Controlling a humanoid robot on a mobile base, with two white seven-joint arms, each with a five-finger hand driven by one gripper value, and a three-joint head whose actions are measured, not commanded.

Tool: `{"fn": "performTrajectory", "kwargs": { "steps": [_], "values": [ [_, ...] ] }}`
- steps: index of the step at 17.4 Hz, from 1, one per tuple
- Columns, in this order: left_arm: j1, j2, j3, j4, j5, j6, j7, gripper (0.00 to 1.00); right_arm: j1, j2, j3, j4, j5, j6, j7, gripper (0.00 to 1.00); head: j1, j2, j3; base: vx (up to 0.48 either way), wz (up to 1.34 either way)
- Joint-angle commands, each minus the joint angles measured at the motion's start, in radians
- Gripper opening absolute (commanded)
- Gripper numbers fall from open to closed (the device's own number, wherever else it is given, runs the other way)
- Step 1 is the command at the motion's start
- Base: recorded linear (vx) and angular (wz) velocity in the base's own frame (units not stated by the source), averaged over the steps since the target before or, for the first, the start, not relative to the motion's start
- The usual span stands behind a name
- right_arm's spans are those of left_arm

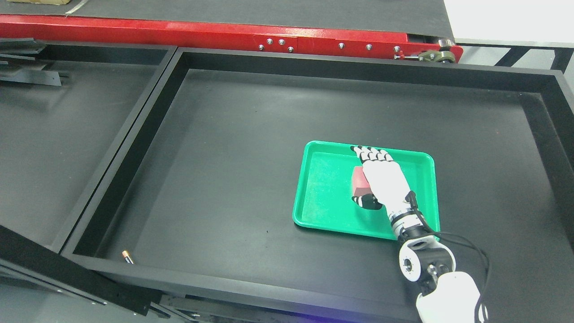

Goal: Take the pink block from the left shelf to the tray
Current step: 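Lower the right hand over the pink cube on the green tray, then close the right hand fingers around the pink cube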

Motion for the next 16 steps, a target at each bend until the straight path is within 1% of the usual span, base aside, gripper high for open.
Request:
{"fn": "performTrajectory", "kwargs": {
  "steps": [1, 3, 6, 9, 16],
  "values": [
    [0.020, 0.017, 0.000, -0.017, 0.000, 0.000, 0.000, 1.00, -0.003, -0.017, 0.002, 0.046, -0.001, -0.002, 0.006, 1.00, 0.0000, 0.000, 0.000, 0.000, 0.00],
    [0.020, 0.017, 0.000, -0.017, 0.000, 0.000, 0.000, 1.00, -0.013, -0.017, 0.007, 0.067, -0.001, -0.003, 0.011, 1.00, 0.0000, 0.000, 0.000, 0.000, 0.00],
    [0.020, 0.017, 0.000, -0.017, 0.000, 0.000, 0.000, 1.00, -0.023, -0.017, 0.007, 0.087, -0.009, -0.002, 0.080, 1.00, 0.0000, 0.000, 0.000, 0.000, 0.00],
    [0.020, 0.017, 0.000, -0.017, 0.000, 0.000, 0.000, 1.00, -0.032, -0.017, 0.002, 0.087, -0.058, -0.002, 0.081, 1.00, 0.0000, 0.000, 0.000, 0.000, 0.00],
    [0.020, 0.017, 0.000, -0.017, 0.000, 0.000, 0.000, 1.00, -0.040, -0.017, -0.001, 0.086, -0.059, -0.002, 0.080, 0.98, 0.0000, 0.000, 0.000, 0.004, 0.00]
  ]
}}
